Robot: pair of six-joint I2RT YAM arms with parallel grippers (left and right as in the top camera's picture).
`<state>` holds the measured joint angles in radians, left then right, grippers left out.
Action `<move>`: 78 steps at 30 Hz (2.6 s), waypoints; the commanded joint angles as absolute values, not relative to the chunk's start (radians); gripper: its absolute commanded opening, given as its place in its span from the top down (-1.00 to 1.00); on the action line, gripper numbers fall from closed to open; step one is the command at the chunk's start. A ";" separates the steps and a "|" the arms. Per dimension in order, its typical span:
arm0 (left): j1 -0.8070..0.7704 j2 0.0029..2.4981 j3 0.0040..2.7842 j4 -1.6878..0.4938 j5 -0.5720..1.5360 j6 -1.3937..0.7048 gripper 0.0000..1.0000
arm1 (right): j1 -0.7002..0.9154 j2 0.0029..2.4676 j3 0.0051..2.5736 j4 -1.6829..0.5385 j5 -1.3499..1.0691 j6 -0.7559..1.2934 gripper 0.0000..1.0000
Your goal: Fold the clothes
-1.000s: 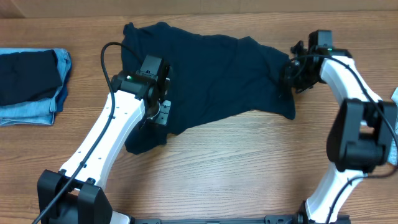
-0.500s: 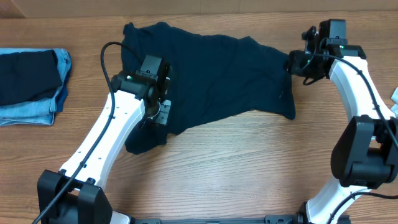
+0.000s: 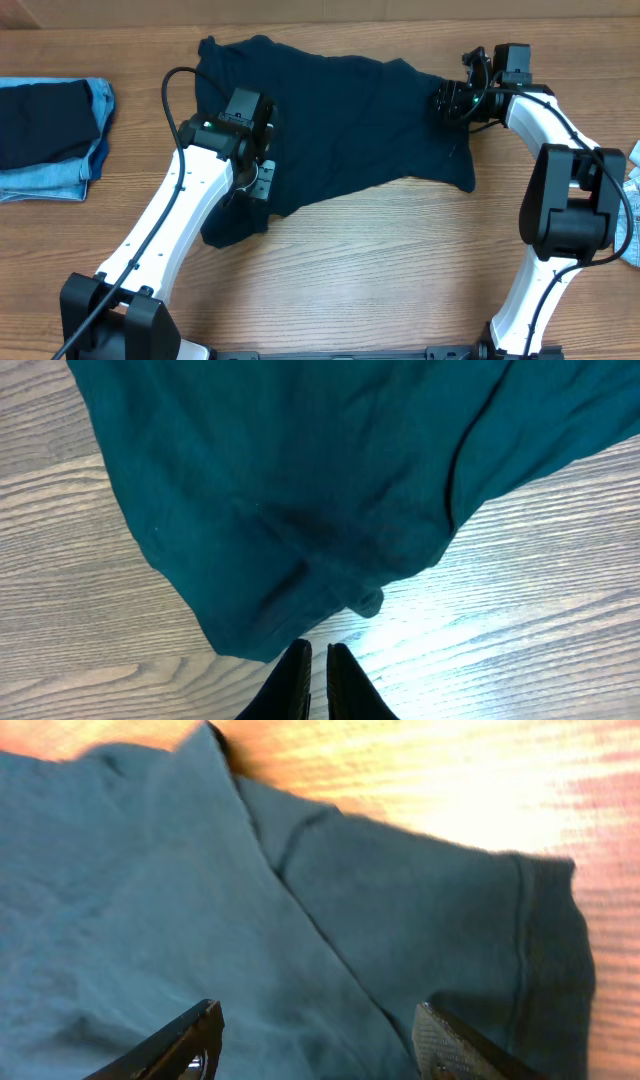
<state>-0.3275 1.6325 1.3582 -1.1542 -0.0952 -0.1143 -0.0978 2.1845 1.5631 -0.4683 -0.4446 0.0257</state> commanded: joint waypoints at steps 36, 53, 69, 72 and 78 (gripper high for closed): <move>-0.328 1.629 1.372 -1.147 -0.104 -0.127 0.79 | -0.067 2.281 1.572 -0.422 -0.515 -0.001 -0.31; -0.328 1.629 1.372 -1.147 -0.104 -0.127 0.79 | -0.064 2.157 1.572 -0.496 -0.522 -0.001 -0.12; -0.328 1.629 1.372 -1.140 -0.092 -0.127 0.79 | -0.080 2.133 1.572 -0.508 -0.514 0.000 -0.22; -0.328 1.629 1.372 -1.139 -0.092 -0.127 0.79 | -0.068 2.140 1.572 -0.479 -0.517 0.000 -0.25; -0.328 1.629 1.372 -1.136 -0.092 -0.127 0.78 | -0.015 2.156 1.572 -0.423 -0.497 0.000 -0.24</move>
<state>-0.3275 1.6325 1.3582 -1.1393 -0.0944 -0.1143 -0.0555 2.1605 1.5688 -0.4473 -0.5163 0.0002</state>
